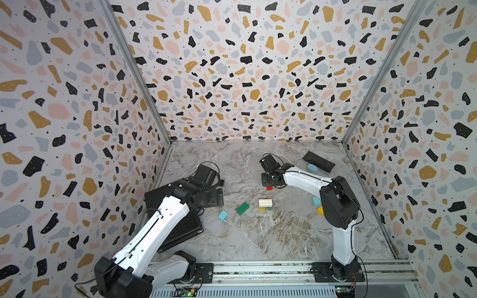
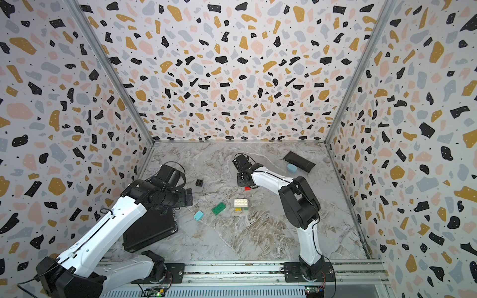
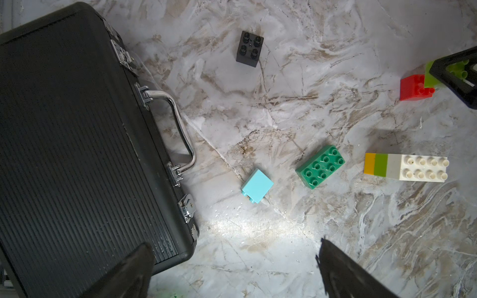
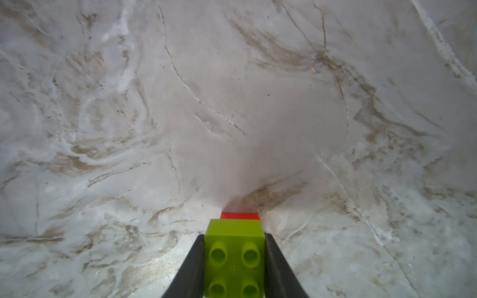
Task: Assemble the letter h with lego
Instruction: Assemble the lego brick with the lego brick.
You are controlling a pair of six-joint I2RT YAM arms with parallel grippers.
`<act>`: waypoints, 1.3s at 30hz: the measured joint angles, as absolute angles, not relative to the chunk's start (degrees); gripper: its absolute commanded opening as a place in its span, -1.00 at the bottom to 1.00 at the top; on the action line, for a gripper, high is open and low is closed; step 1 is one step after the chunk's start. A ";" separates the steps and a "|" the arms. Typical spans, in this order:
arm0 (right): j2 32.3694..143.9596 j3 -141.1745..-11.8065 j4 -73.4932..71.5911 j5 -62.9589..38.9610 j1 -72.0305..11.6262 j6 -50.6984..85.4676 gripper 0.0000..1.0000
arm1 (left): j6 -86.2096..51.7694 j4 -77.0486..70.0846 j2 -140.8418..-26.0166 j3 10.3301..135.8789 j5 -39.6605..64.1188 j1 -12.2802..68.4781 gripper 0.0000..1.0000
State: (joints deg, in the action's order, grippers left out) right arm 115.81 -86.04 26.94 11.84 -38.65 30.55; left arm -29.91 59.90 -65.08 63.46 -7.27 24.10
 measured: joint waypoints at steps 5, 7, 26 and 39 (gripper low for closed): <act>116.75 -86.94 28.10 12.32 -38.65 30.85 -0.80 | -29.69 59.88 -65.06 63.46 -6.94 24.10 0.98; 116.75 -87.09 28.64 12.34 -38.65 30.85 -0.80 | -29.58 59.90 -65.06 63.46 -6.83 24.10 0.98; 120.51 -92.66 33.32 10.74 -38.46 31.57 -0.77 | -29.54 59.88 -65.06 63.46 -6.48 24.10 0.98; 121.10 -93.93 34.76 7.88 -37.45 32.62 -0.46 | -29.52 59.88 -65.06 63.42 -6.26 24.10 0.98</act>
